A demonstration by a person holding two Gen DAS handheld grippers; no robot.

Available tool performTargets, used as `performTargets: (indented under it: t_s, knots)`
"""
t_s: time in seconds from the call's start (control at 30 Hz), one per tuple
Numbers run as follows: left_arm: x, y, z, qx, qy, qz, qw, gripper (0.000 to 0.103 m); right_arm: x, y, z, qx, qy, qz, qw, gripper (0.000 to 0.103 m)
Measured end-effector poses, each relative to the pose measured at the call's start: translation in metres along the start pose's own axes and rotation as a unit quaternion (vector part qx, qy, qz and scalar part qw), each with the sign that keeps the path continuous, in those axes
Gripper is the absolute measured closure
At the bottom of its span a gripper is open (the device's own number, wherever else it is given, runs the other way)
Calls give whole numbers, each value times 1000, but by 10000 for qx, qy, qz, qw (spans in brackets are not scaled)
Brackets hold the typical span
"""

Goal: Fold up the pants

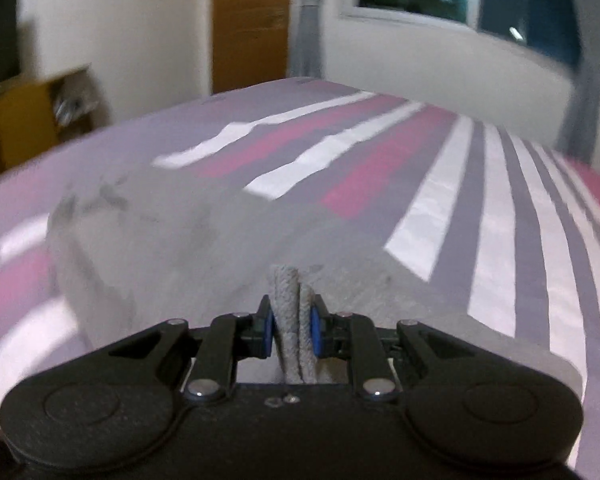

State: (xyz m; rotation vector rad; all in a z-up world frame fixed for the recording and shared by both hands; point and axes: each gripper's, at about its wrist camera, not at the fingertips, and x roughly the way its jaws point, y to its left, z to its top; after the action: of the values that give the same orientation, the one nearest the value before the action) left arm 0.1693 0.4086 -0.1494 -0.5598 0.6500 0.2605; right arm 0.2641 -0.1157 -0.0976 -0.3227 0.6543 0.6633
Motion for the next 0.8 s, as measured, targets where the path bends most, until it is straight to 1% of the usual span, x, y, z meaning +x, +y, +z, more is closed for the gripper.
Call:
performTargets:
  t_s: [0.13,0.3,0.33,0.37,0.4,0.43,0.47,0.5,0.53,0.57,0.6,0.67,0.7,0.73,0.77,0.8]
  knots:
    - [3,6,-3,-37,42,-16,10000,27,-5,21,-8,-605,-4,-45,9982,86]
    - [3,3,-7,3,70,4,10000,25,-6,38,-12,-971,157,-13,9952,85]
    - [3,2,-8,9,77,12,10000,24,-4,40,-12,-957,180,9,9953,82]
    - [3,0,-9,20,84,23,10000,22,-1,42,-14,-852,239,94,9960,79]
    - [3,-2,-9,40,95,37,9999,22,3,42,-14,-607,413,282,9969,69]
    - [3,-5,-9,63,107,48,9999,21,4,45,-15,-419,516,410,9969,64]
    - [4,-7,-9,75,119,45,9999,21,-1,49,-15,-331,369,409,9979,63]
    - [4,-11,-9,88,129,14,9999,21,-9,50,-16,-217,174,497,9984,66]
    - [5,-16,-9,103,137,-17,9999,21,-18,49,-16,-17,-33,589,9983,78]
    - [5,-20,-9,128,150,-53,9998,21,-27,46,-18,190,-190,565,9980,81]
    - [5,-27,-8,169,161,-109,9997,21,-35,43,-20,352,-311,443,9979,85]
    - [6,-44,-8,268,179,-296,9990,21,-53,30,-27,714,-533,219,9958,85]
    - [8,-55,-9,340,205,-413,9984,21,-59,23,-31,850,-553,69,9948,85]
    - [11,-67,-9,437,237,-533,9973,21,-63,17,-35,865,-474,-107,9951,84]
    - [13,-78,-9,519,259,-618,9964,21,-64,12,-39,815,-387,-177,9958,82]
    - [16,-88,-10,586,284,-697,9954,21,-63,7,-41,747,-272,-141,9967,80]
